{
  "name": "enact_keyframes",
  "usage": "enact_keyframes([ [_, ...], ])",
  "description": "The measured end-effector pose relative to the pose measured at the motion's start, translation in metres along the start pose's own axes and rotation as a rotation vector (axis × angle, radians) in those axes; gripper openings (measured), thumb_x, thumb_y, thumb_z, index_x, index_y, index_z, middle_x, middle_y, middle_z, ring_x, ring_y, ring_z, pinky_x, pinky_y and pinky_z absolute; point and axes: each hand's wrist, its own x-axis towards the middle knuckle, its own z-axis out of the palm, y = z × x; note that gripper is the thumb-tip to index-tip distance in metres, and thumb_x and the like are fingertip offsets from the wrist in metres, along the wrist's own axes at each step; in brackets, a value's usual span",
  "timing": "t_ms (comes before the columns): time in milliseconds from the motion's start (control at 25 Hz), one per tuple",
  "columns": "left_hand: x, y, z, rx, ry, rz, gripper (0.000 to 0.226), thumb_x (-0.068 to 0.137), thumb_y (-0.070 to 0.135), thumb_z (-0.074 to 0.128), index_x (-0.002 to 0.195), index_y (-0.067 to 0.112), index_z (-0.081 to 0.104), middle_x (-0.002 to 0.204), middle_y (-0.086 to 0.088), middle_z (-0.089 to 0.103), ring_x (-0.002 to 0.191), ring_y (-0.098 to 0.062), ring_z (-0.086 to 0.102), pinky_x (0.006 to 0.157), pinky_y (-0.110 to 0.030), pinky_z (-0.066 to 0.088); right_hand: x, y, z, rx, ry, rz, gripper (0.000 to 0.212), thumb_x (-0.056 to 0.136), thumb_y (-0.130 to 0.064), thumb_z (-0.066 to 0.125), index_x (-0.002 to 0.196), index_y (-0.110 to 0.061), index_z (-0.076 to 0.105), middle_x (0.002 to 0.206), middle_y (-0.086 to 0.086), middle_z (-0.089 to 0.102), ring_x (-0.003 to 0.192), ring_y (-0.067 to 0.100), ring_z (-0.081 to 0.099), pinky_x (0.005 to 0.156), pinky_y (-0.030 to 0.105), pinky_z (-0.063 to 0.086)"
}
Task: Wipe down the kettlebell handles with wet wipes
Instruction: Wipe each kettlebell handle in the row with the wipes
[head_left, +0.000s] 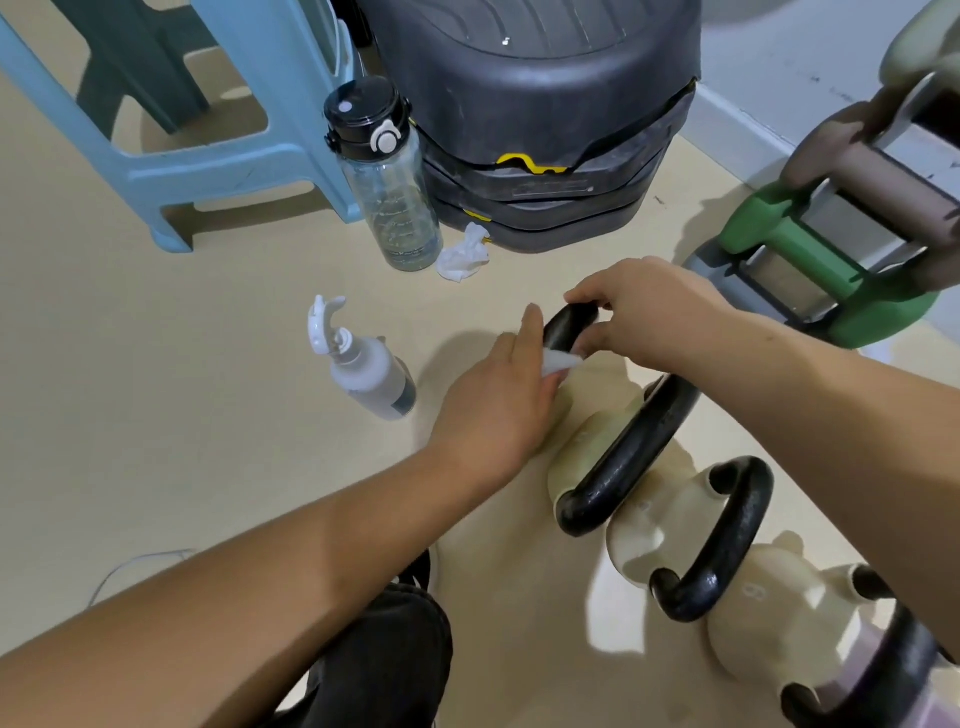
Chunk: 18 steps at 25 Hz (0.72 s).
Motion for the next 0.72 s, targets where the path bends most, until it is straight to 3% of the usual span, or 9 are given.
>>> enact_keyframes([
  [200,-0.058,-0.037,0.009,-0.092,0.135,0.164,0.075,0.098,0.008,0.059,0.158,-0.003,0.015,0.119,0.005,0.042,0.096,-0.015,0.049,0.077,-0.015,0.033,0.001,-0.004,0.002,0.029,-0.023,0.025,0.067,0.076,-0.046,0.081,0.137,-0.041,0.057,0.129,-0.002,0.063,0.123,0.024,0.054,0.09,0.038,0.049],
  [280,-0.048,-0.027,0.001,-0.032,0.094,0.107,0.075,0.102,0.018,0.053,0.16,0.003,0.008,0.125,0.0,0.045,0.096,-0.02,0.054,0.072,-0.024,0.039,0.001,-0.004,0.003,0.052,-0.04,0.03,0.067,0.075,-0.046,0.082,0.137,-0.04,0.058,0.128,0.0,0.063,0.123,0.026,0.054,0.097,0.042,0.05],
  [400,0.01,0.006,-0.005,0.275,-0.066,0.031,0.075,0.106,0.034,0.04,0.161,0.011,-0.006,0.135,-0.015,0.048,0.099,-0.036,0.062,0.068,-0.041,0.046,-0.004,-0.006,-0.003,0.067,-0.043,0.01,0.052,0.076,-0.043,0.079,0.126,-0.035,0.067,0.119,0.0,0.069,0.116,0.025,0.059,0.096,0.043,0.052],
  [480,0.052,0.028,-0.007,0.346,-0.191,-0.001,0.077,0.105,0.028,0.04,0.16,0.011,-0.012,0.138,-0.019,0.046,0.104,-0.04,0.061,0.069,-0.043,0.041,-0.009,-0.006,-0.007,0.086,-0.064,-0.018,0.035,0.081,-0.034,0.064,0.113,-0.027,0.073,0.108,0.004,0.073,0.108,0.027,0.063,0.092,0.043,0.055],
  [600,0.074,0.043,-0.005,0.333,-0.217,-0.012,0.078,0.102,0.018,0.041,0.16,0.011,-0.011,0.137,-0.02,0.047,0.094,-0.036,0.057,0.068,-0.042,0.038,-0.019,-0.002,-0.014,0.192,-0.087,-0.003,0.055,0.068,-0.029,0.039,0.11,-0.014,0.072,0.109,0.01,0.074,0.11,0.032,0.064,0.093,0.045,0.054],
  [720,0.047,0.034,-0.004,0.366,-0.14,0.06,0.077,0.103,0.019,0.042,0.161,0.012,-0.01,0.129,-0.017,0.046,0.081,-0.032,0.048,0.063,-0.042,0.037,-0.022,0.002,-0.016,0.233,-0.138,0.012,0.041,0.08,-0.024,0.043,0.108,-0.019,0.072,0.103,0.004,0.073,0.101,0.03,0.061,0.084,0.036,0.052],
])
